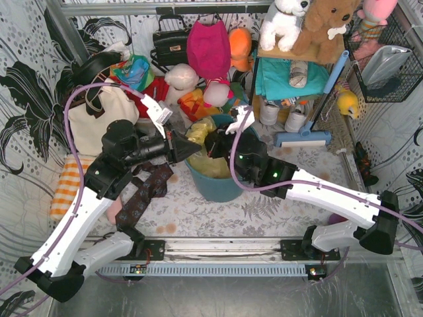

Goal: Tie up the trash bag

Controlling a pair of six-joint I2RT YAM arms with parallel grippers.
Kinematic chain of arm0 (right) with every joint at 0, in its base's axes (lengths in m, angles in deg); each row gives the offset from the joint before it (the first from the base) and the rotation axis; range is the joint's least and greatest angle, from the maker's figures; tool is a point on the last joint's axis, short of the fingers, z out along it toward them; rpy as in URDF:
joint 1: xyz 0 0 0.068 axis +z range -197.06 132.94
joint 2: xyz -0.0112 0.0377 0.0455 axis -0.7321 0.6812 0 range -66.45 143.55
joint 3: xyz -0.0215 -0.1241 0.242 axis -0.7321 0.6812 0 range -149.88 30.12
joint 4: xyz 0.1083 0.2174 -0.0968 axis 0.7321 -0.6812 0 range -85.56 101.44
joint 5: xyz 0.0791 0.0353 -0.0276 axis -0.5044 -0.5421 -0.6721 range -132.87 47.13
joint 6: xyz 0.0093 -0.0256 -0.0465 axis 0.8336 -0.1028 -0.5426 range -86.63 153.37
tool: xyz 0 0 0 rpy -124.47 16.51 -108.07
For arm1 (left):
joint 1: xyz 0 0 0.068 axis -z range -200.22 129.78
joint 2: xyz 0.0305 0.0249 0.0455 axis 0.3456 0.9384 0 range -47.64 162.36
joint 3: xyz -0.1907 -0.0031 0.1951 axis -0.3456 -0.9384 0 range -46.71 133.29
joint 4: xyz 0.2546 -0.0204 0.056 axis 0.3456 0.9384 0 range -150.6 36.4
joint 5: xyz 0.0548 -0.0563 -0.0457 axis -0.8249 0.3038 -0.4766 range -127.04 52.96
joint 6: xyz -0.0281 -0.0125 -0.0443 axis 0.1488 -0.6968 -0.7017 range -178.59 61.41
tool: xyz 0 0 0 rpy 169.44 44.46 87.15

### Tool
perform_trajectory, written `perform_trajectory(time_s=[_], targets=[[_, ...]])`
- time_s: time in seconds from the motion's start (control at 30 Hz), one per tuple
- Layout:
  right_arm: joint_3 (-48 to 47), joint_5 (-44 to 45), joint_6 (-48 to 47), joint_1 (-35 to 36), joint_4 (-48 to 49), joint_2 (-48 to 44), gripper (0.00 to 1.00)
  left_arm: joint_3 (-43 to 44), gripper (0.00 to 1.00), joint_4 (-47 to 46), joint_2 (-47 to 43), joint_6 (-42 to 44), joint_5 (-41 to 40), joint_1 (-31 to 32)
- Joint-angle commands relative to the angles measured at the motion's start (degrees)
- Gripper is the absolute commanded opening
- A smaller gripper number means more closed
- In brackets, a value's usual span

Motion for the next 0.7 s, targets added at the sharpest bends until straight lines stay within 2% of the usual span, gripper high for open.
perform_trajectory(time_s=[0.0, 0.27, 0.47, 0.67], targets=[[3.84, -5.46, 2.62, 0.59, 15.09, -2.78, 0.00, -2.05, 0.13, -5.80, -1.77, -3.42, -0.43, 0.06], [11.70, -5.85, 1.35, 0.73, 33.04, -0.73, 0.00, -5.98, 0.13, -10.00, -3.38, -8.10, 1.73, 0.01], [18.88, -6.89, -3.68, 1.27, 53.27, 2.50, 0.00, -7.99, 0.13, -10.95, -4.77, -9.71, 2.77, 0.06], [23.10, -10.55, -9.13, 1.47, 69.42, 5.86, 0.00, -10.79, 0.13, -10.85, -6.26, -10.97, 3.03, 0.05]])
